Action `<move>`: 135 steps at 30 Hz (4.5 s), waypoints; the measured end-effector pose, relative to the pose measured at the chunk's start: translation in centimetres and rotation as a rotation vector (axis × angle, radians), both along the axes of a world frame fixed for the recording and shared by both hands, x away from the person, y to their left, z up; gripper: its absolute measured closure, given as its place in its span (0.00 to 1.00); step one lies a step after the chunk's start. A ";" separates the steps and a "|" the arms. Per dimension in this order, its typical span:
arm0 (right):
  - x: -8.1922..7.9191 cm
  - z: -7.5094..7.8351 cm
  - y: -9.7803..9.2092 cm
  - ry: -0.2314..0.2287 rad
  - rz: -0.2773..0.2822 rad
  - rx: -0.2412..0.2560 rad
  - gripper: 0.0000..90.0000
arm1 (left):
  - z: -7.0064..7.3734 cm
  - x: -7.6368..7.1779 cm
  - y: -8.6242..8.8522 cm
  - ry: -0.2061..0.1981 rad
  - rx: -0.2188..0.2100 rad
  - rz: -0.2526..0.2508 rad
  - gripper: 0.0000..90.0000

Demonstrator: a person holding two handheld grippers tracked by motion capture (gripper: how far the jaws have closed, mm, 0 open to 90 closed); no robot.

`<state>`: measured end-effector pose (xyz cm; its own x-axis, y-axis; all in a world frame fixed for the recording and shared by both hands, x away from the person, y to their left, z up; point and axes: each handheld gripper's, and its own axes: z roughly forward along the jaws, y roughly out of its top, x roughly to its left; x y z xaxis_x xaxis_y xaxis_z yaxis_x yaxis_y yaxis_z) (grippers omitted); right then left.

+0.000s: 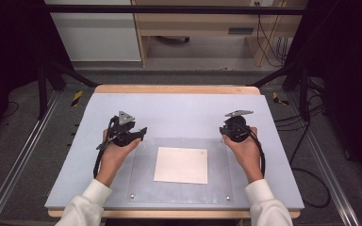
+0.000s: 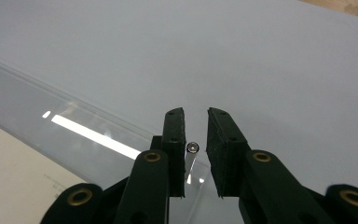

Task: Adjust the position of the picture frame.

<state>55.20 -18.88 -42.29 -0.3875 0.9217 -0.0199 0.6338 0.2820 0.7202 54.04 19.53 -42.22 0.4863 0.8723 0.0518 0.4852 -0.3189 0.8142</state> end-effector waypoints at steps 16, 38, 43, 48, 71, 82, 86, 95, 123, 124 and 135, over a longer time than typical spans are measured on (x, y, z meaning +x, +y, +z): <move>0.1 -0.4 0.3 0.003 0.002 -0.015 0.95 | -0.9 0.4 -0.4 0.045 0.024 0.019 0.81; 0.0 -0.4 0.3 -0.001 0.011 -0.019 0.95 | -1.3 0.7 -0.5 0.050 0.018 0.035 0.94; 0.0 -0.4 0.4 0.001 0.012 -0.025 0.96 | -1.1 1.0 -0.3 0.074 0.021 0.025 0.95; 0.6 -0.2 0.5 0.023 0.018 -0.032 0.96 | -1.0 1.4 -0.2 0.084 0.019 0.013 0.95; 3.6 0.4 0.2 0.153 0.041 -0.001 0.96 | -0.5 3.7 0.1 0.177 0.017 -0.029 0.95; 4.5 0.3 -0.4 0.172 0.064 0.043 0.95 | -0.5 4.9 0.5 0.222 -0.005 -0.050 0.94; 4.7 0.3 -0.7 0.170 0.073 0.056 0.95 | -0.6 5.3 0.7 0.240 -0.024 -0.060 0.94; 5.4 0.0 -1.1 0.172 0.077 0.097 0.95 | -0.7 6.2 1.0 0.269 -0.057 -0.060 0.94; 5.8 0.0 -1.1 0.157 0.086 0.079 0.92 | -1.0 7.3 1.4 0.307 -0.110 -0.060 0.94; 5.8 0.0 -1.1 0.155 0.086 0.076 0.92 | -1.0 7.2 1.4 0.303 -0.110 -0.056 0.94; 4.9 1.0 -1.3 0.096 0.088 0.043 0.74 | -1.1 7.2 1.5 0.305 -0.118 -0.057 0.94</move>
